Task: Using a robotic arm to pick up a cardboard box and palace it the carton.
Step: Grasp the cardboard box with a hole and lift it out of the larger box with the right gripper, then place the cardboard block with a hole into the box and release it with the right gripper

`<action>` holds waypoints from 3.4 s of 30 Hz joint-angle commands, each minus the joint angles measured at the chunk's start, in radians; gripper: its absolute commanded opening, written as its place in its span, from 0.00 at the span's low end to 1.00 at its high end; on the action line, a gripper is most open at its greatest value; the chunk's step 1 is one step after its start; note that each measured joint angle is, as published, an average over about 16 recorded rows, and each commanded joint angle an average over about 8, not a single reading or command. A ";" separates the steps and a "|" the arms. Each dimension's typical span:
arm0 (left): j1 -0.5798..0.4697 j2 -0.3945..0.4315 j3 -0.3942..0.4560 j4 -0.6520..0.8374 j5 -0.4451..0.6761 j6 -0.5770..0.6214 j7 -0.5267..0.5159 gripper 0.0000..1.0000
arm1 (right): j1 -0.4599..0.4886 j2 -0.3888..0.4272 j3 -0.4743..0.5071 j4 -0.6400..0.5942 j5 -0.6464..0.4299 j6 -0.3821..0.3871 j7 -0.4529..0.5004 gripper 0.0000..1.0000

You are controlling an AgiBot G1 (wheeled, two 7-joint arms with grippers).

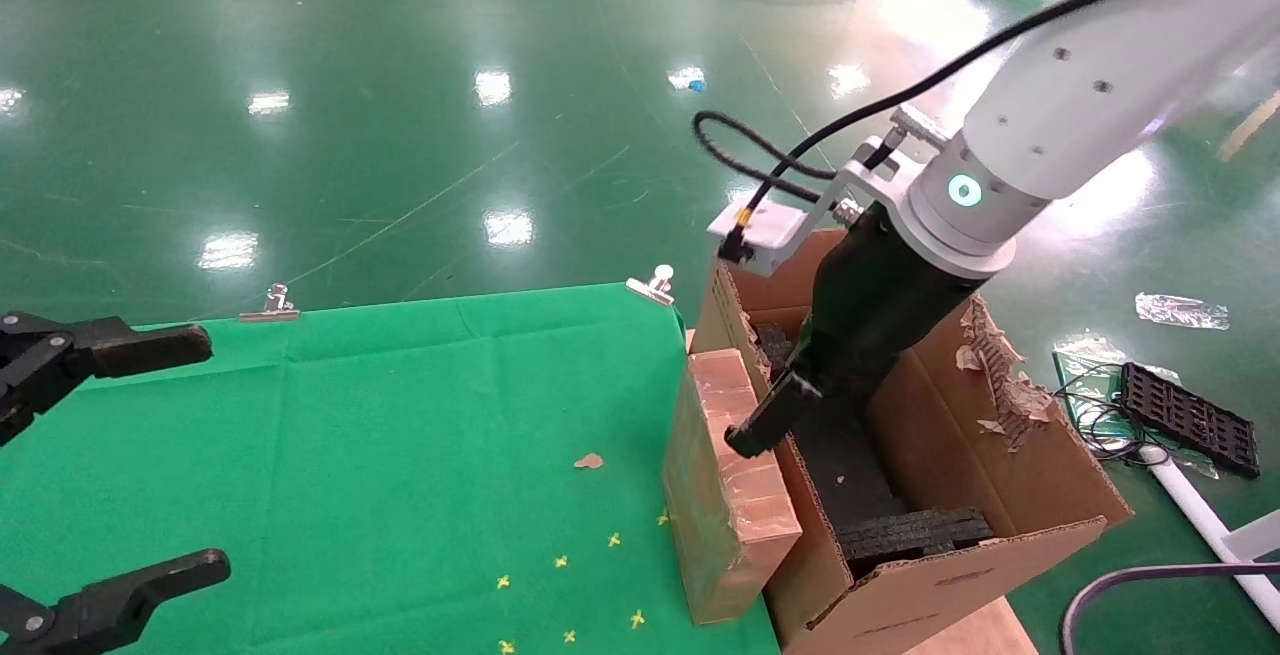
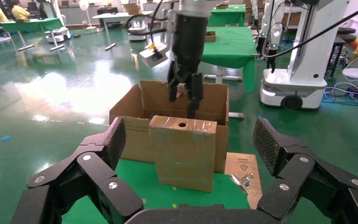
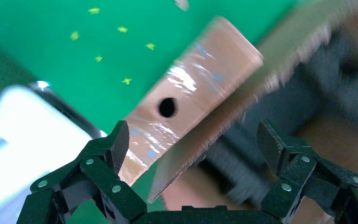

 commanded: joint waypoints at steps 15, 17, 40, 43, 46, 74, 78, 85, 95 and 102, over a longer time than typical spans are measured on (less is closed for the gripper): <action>0.000 0.000 0.001 0.000 -0.001 0.000 0.001 1.00 | -0.081 -0.088 -0.051 -0.280 0.102 -0.022 0.124 1.00; 0.000 -0.001 0.001 0.000 -0.001 -0.001 0.001 1.00 | -0.088 -0.097 -0.056 -0.295 0.103 -0.020 0.117 0.89; -0.001 -0.001 0.003 0.000 -0.002 -0.001 0.001 0.00 | -0.126 -0.154 -0.110 -0.322 0.081 -0.012 0.108 0.00; -0.001 -0.001 0.003 0.000 -0.002 -0.001 0.001 0.00 | -0.128 -0.155 -0.115 -0.320 0.079 -0.011 0.110 0.00; -0.001 -0.001 0.003 0.000 -0.002 -0.001 0.002 0.00 | -0.130 -0.156 -0.118 -0.317 0.079 -0.010 0.110 0.00; -0.001 -0.002 0.005 0.000 -0.003 -0.002 0.002 0.00 | 0.160 0.174 0.077 -0.403 0.121 0.169 -0.308 0.00; -0.001 -0.002 0.005 0.000 -0.004 -0.002 0.003 0.00 | 0.179 0.204 0.053 -0.480 0.066 0.153 -0.311 0.00; -0.001 -0.002 0.006 0.000 -0.004 -0.002 0.003 0.53 | 0.136 0.220 0.007 -0.587 0.013 0.120 -0.287 0.00; -0.001 -0.003 0.006 0.000 -0.004 -0.003 0.003 1.00 | -0.010 0.204 -0.032 -0.702 0.000 0.161 -0.214 0.00; -0.001 -0.003 0.007 0.000 -0.005 -0.003 0.003 1.00 | -0.071 0.167 -0.055 -0.749 -0.024 0.185 -0.186 0.00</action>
